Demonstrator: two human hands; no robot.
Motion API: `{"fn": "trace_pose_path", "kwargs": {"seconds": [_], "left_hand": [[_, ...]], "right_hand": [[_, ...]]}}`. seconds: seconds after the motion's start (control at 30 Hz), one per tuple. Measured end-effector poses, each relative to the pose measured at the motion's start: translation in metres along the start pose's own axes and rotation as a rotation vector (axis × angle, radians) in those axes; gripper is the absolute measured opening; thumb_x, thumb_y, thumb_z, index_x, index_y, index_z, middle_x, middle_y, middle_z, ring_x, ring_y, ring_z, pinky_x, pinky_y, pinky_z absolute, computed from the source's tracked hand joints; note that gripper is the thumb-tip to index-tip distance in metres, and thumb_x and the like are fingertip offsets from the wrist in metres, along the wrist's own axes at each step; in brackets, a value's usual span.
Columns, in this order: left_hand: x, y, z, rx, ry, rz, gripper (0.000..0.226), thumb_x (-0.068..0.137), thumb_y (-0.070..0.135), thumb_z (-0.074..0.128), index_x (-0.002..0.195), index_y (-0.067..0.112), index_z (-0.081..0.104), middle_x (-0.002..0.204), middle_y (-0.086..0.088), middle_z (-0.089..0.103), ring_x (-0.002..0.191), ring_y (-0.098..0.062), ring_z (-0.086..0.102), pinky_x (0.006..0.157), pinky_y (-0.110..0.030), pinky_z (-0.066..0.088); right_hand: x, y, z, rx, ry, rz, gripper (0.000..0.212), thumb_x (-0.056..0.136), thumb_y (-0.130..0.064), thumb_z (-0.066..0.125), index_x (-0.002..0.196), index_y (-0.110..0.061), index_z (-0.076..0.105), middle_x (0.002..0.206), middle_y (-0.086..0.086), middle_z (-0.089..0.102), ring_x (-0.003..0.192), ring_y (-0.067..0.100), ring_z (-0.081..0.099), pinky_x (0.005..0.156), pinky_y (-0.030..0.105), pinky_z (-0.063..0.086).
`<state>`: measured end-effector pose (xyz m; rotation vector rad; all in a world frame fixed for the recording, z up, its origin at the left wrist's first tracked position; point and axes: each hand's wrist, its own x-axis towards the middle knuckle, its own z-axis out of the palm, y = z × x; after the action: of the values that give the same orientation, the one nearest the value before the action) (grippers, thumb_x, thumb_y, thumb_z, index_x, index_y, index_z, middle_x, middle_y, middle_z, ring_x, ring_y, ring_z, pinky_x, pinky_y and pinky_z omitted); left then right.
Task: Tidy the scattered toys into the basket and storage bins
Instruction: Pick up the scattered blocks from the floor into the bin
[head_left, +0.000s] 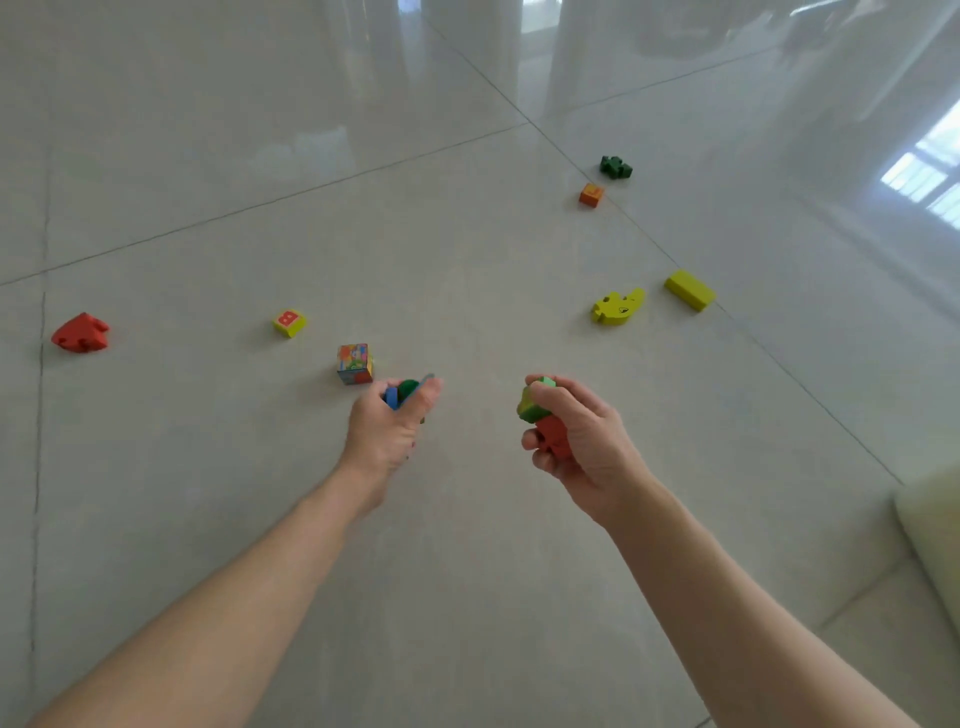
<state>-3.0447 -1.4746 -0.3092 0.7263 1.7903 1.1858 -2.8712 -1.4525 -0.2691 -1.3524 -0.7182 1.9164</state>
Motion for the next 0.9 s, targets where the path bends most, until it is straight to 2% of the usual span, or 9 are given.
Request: {"fn": "trace_pose_path", "kwargs": {"seconds": [0.07,0.17,0.33,0.43,0.57,0.67,0.73,0.8,0.9], "left_hand": [[-0.018,0.024,0.025,-0.125,-0.148,-0.056,0.039,0.073,0.045,0.069,0.074,0.016,0.043,0.062,-0.001,0.043,0.037,-0.008,0.043,0.036,-0.017,0.035],[-0.047,0.062,0.07,-0.193,-0.358,-0.068,0.026,0.09,0.034,0.054,0.079,0.013,0.043,0.067,-0.003,0.045,0.041,-0.009,0.056,0.039,-0.019,0.044],[-0.108,0.114,0.167,-0.295,-0.646,-0.089,0.023,0.089,0.033,0.054,0.08,0.015,0.045,0.07,0.0,0.046,0.052,-0.01,0.059,0.042,-0.02,0.049],[-0.151,0.138,0.225,-0.268,-0.775,-0.14,0.025,0.089,0.034,0.057,0.078,0.015,0.044,0.072,0.0,0.046,0.057,-0.012,0.054,0.045,-0.02,0.043],[-0.206,0.157,0.289,-0.212,-0.963,-0.294,0.027,0.087,0.036,0.059,0.084,0.014,0.045,0.081,-0.004,0.047,0.064,-0.014,0.051,0.053,-0.024,0.045],[-0.233,0.159,0.319,-0.372,-1.202,-0.58,0.042,0.088,0.046,0.055,0.105,0.007,0.049,0.103,-0.016,0.056,0.089,-0.027,0.059,0.085,-0.04,0.052],[-0.239,0.15,0.331,-0.492,-1.28,-0.7,0.063,0.087,0.052,0.052,0.127,0.004,0.041,0.132,-0.024,0.046,0.119,-0.036,0.049,0.107,-0.049,0.036],[-0.237,0.143,0.333,-0.559,-1.251,-0.728,0.082,0.088,0.054,0.048,0.147,0.007,0.016,0.151,-0.025,0.021,0.139,-0.038,0.026,0.115,-0.047,0.022],[-0.227,0.141,0.323,-0.577,-1.178,-0.679,0.082,0.092,0.049,0.041,0.148,0.003,0.002,0.154,-0.024,0.011,0.143,-0.034,0.015,0.115,-0.044,0.019]], "right_hand": [[-0.014,-0.011,-0.017,0.148,0.036,-0.035,0.007,0.09,-0.014,0.053,0.091,-0.014,0.061,0.073,0.006,0.057,0.044,0.014,0.052,0.038,0.016,0.034],[-0.042,-0.031,-0.055,0.355,0.141,-0.12,0.012,0.091,-0.016,0.048,0.089,-0.014,0.06,0.074,0.007,0.06,0.045,0.014,0.053,0.039,0.016,0.038],[-0.101,-0.062,-0.136,0.651,0.348,-0.292,0.01,0.091,-0.019,0.05,0.09,-0.012,0.057,0.074,0.01,0.061,0.048,0.015,0.053,0.038,0.016,0.042],[-0.137,-0.078,-0.18,0.85,0.507,-0.365,0.016,0.091,-0.021,0.052,0.095,-0.006,0.053,0.075,0.013,0.059,0.054,0.016,0.054,0.038,0.016,0.045],[-0.172,-0.089,-0.234,1.163,0.677,-0.471,0.029,0.089,-0.025,0.059,0.106,-0.003,0.05,0.086,0.017,0.056,0.068,0.021,0.057,0.049,0.02,0.053],[-0.185,-0.09,-0.264,1.309,0.719,-0.5,0.049,0.091,-0.035,0.055,0.124,0.0,0.045,0.088,0.016,0.054,0.074,0.02,0.056,0.066,0.024,0.052],[-0.188,-0.085,-0.277,1.369,0.669,-0.532,0.063,0.091,-0.047,0.049,0.131,0.001,0.038,0.109,0.021,0.054,0.099,0.028,0.055,0.09,0.033,0.045],[-0.188,-0.076,-0.283,1.443,0.551,-0.558,0.081,0.088,-0.055,0.046,0.141,0.003,0.025,0.139,0.026,0.038,0.131,0.037,0.036,0.112,0.044,0.027],[-0.186,-0.075,-0.278,1.521,0.549,-0.598,0.089,0.088,-0.054,0.044,0.147,0.002,0.006,0.153,0.027,0.011,0.143,0.039,0.01,0.118,0.048,0.007]]}}
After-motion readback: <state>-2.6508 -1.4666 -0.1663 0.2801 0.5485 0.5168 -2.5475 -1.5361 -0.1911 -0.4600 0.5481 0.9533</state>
